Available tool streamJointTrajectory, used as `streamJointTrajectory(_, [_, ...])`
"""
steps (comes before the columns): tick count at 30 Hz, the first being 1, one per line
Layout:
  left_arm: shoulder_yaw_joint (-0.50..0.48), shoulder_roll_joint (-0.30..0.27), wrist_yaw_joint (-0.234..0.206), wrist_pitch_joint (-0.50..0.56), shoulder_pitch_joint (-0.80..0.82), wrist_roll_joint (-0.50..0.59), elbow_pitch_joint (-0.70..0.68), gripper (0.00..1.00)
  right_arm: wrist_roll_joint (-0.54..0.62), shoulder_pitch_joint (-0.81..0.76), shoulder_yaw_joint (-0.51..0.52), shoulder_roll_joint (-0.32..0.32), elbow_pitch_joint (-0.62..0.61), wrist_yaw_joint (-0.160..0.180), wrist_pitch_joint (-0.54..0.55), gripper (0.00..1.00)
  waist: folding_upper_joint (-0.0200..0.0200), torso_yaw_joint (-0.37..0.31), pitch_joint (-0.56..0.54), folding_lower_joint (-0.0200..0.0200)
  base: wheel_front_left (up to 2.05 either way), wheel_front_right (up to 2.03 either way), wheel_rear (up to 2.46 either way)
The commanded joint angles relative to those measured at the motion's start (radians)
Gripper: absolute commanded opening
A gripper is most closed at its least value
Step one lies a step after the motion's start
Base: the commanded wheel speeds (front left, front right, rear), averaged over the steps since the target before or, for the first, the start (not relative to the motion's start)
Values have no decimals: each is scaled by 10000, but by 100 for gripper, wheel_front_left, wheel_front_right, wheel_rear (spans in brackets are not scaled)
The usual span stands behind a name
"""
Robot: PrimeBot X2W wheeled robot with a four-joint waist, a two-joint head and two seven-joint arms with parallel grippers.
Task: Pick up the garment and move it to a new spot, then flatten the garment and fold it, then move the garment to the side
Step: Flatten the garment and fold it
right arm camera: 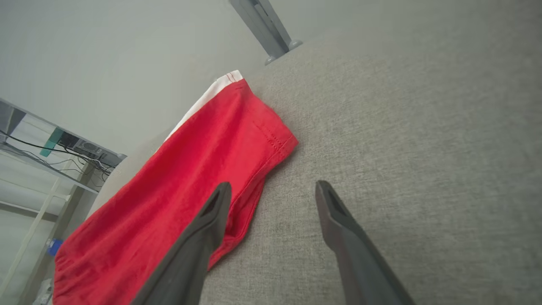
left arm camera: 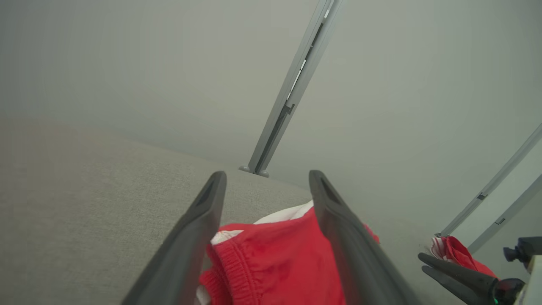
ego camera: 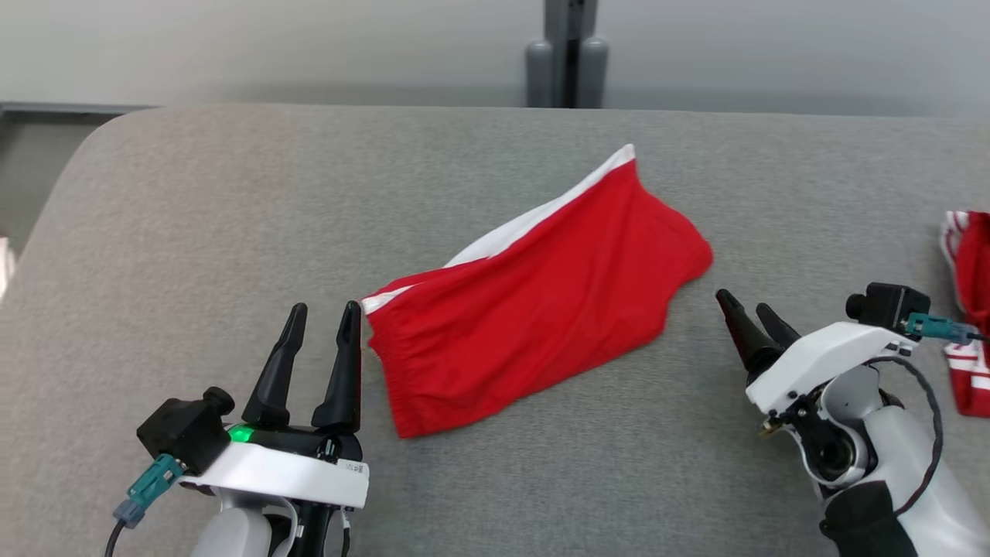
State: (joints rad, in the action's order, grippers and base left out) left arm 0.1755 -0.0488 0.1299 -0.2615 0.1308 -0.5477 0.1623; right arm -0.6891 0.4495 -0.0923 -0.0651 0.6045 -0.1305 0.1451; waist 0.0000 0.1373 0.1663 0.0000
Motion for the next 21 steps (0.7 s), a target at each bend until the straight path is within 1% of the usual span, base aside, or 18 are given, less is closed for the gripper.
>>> streamJointTrajectory(1, [-16,-40,15,-31,109,-86,-14,100,-269,192,249,-12,309,-6,255,100,0,417,148,0,0,0,0])
streamJointTrajectory(4, [3,-34,15,-31,106,-163,-34,100,-763,603,678,59,1069,-13,986,100,0,818,256,0,0,0,0])
streamJointTrajectory(9, [85,-37,15,-31,167,-256,-22,100,-843,1275,1215,7,2049,-12,1367,100,0,1428,444,0,0,0,0])
streamJointTrajectory(14, [196,-35,16,-31,235,-371,-42,100,-670,1836,1626,-84,2880,-12,1365,100,0,1925,607,0,0,0,0])
streamJointTrajectory(18, [285,-35,16,-31,260,-455,-69,100,-389,2278,2022,-210,3871,-3,1227,100,0,2197,722,0,0,0,0])
streamJointTrajectory(21, [349,-38,16,-31,290,-465,-76,100,-331,2637,2317,-156,4507,-1,1122,100,0,2351,799,0,0,0,0])
